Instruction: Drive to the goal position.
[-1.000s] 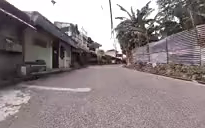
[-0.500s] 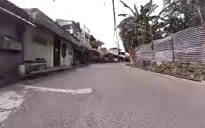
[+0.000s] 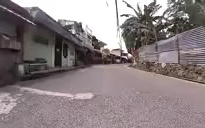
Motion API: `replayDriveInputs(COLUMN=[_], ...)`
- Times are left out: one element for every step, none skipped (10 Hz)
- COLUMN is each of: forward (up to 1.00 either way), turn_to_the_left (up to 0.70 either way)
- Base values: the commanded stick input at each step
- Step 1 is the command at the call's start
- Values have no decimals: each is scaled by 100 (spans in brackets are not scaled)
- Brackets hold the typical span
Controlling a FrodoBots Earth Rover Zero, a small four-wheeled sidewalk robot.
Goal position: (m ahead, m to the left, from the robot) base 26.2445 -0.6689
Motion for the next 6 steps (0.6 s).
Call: replayDriveInputs(forward=[50, 50, 50, 50, 50, 50], turn_to_the_left=[-8, -41, -43, -43, -43, -35])
